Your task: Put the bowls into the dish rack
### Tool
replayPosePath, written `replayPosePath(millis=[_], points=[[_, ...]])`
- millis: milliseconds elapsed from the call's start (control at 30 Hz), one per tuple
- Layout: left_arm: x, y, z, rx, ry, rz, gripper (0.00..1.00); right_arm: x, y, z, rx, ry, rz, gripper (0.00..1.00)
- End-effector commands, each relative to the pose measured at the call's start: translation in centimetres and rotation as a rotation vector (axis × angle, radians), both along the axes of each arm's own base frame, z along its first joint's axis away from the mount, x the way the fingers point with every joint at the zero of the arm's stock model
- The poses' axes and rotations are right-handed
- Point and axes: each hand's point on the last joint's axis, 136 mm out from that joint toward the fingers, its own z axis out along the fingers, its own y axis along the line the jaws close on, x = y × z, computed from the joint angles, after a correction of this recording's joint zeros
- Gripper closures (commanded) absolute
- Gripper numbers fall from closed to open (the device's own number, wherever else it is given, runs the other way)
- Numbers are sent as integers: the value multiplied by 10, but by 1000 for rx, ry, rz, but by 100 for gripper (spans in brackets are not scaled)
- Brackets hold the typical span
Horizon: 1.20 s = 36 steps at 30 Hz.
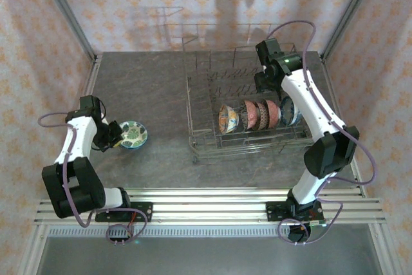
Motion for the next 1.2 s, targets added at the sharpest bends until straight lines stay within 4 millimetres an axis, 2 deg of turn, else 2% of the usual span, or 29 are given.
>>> replayPosePath(millis=[0, 267, 467, 700, 867, 1000, 1167], points=[[-4, -7, 4, -26, -25, 4, 100, -5, 4, 18, 17, -41, 6, 28], [1, -16, 16, -62, -101, 13, 100, -8, 12, 34, 36, -64, 12, 28], [7, -19, 40, -62, -192, 0, 100, -12, 19, 42, 72, -60, 16, 28], [15, -26, 72, -79, -311, -19, 100, -14, 40, 57, 170, -76, 40, 30], [17, -38, 81, -114, -350, -59, 100, -14, 52, 57, 183, -61, 46, 30], [21, -45, 92, -142, -395, -66, 100, -17, 74, 60, 194, -62, 92, 30], [33, -61, 122, -164, -484, -100, 100, -21, 113, 63, 216, -46, 184, 31]])
